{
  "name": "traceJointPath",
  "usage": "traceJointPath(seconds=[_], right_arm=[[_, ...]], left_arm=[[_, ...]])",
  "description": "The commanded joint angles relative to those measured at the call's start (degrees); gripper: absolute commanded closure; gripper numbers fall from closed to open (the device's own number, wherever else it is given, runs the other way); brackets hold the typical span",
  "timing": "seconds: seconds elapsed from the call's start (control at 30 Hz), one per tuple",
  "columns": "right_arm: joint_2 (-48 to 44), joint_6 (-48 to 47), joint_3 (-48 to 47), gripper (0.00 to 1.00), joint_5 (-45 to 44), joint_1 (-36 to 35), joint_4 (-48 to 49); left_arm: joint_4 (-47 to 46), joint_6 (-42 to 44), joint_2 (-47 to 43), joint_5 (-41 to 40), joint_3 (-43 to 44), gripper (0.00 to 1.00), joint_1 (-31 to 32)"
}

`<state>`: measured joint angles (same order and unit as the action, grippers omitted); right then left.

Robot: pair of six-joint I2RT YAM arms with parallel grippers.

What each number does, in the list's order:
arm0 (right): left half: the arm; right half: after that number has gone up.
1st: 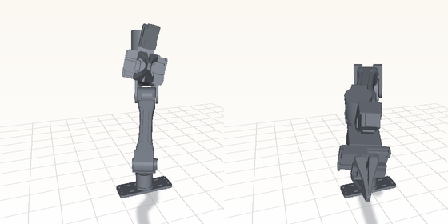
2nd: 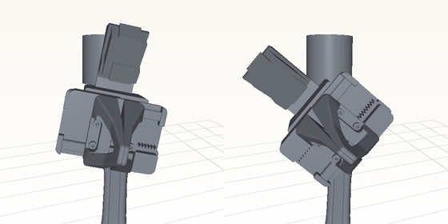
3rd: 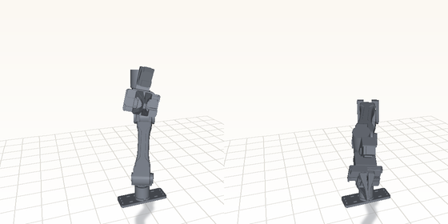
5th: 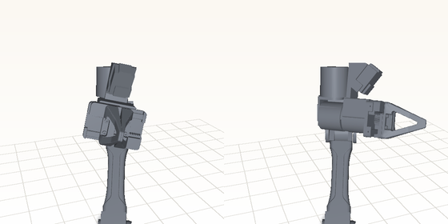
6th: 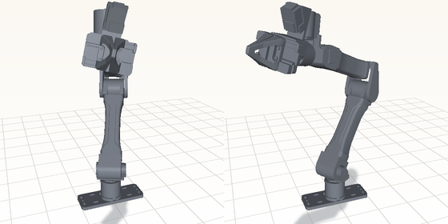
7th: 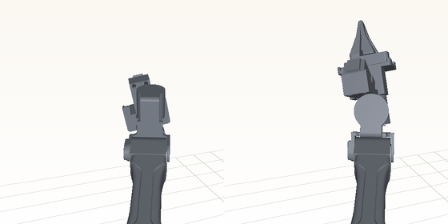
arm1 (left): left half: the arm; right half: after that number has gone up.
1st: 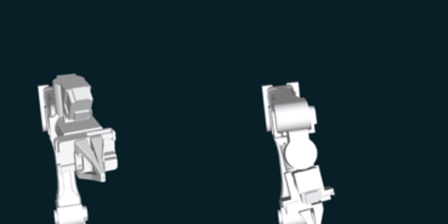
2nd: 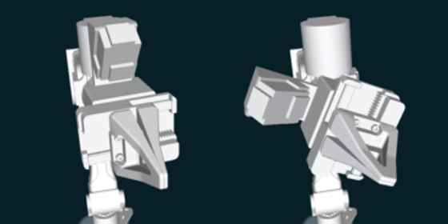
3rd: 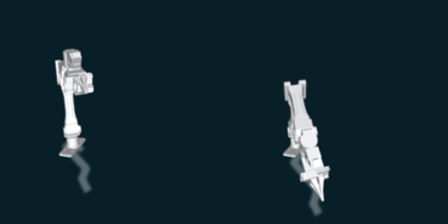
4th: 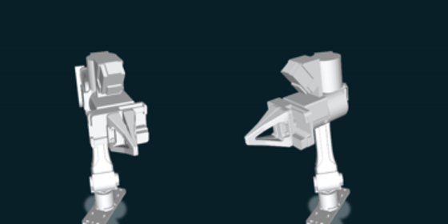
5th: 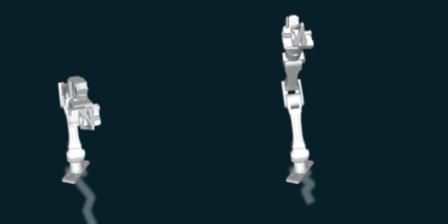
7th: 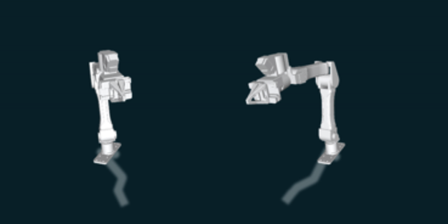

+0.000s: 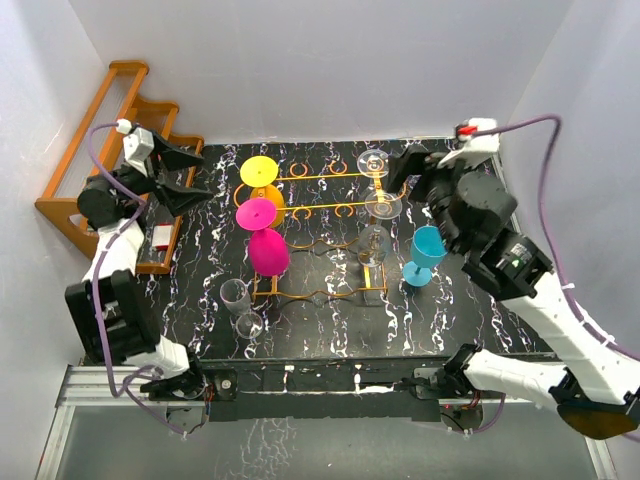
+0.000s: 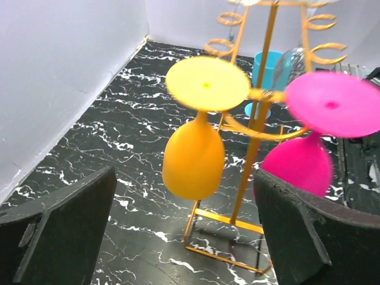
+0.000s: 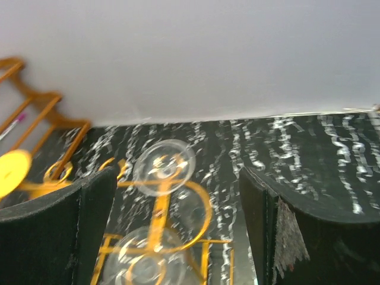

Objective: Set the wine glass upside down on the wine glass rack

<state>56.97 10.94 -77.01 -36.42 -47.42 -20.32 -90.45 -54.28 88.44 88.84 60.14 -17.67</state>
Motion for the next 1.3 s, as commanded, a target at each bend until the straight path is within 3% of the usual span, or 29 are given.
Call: traceJointPath(seconds=[0.0, 0.07, 0.13, 0.33, 0.5, 0.63, 0.73, 0.83, 0.93, 1.03, 1.13, 1.2, 1.27], right_arm=[[3.9, 3.5, -8.5, 0.13, 9.3, 12.6, -5.5], [6.8, 5.6, -10.6, 0.14, 16.4, 19.1, -6.9], [7.1, 6.7, -10.0, 0.14, 21.9, 25.9, -4.4], [5.9, 14.8, -2.1, 0.13, 40.4, 49.8, -3.7], [-4.3, 19.2, 10.5, 0.11, 36.0, 50.6, -4.1], [-9.7, 18.0, 14.8, 0.1, 34.3, 49.2, -10.6], [-11.6, 17.7, 16.2, 0.1, 37.4, 48.6, -16.6], [-13.7, 17.0, 18.7, 0.09, 35.8, 48.1, -21.5], [-16.5, 17.0, 22.3, 0.13, 34.3, 47.8, -23.9], [-18.4, 17.4, 24.7, 0.13, 33.3, 47.8, -26.1], [-19.5, 17.7, 25.7, 0.13, 32.8, 47.8, -26.5], [-19.5, 17.7, 25.4, 0.12, 32.2, 47.8, -26.5], [-19.0, 17.3, 24.7, 0.11, 31.7, 47.8, -26.5]], left_arm=[[0.7, -14.9, -7.6, 5.0, 4.6, 0.03, -1.0], [-2.5, -25.8, -8.1, 5.9, 8.0, 0.03, -1.1], [-11.4, -40.0, -7.3, 7.6, 12.2, 0.03, -1.1], [-9.7, -64.1, -7.1, 9.2, 20.0, 0.03, -4.0], [-2.8, -58.8, -16.2, 9.3, 18.0, 0.03, -10.1], [3.0, -55.7, -21.2, 9.1, 18.9, 0.03, -13.9], [9.7, -53.5, -22.1, 7.4, 19.7, 0.03, -13.9], [13.1, -57.1, -20.6, 3.1, 19.2, 0.03, -13.9], [23.9, -57.4, -19.6, 0.0, 18.0, 0.03, -13.9], [34.9, -50.8, -19.8, 0.7, 17.1, 0.03, -13.9], [38.9, -44.7, -20.4, 2.8, 19.0, 0.03, -13.9], [50.8, -35.9, -20.6, 3.7, 20.4, 0.03, -14.0], [52.4, -34.3, -20.7, 3.7, 20.2, 0.03, -15.3]])
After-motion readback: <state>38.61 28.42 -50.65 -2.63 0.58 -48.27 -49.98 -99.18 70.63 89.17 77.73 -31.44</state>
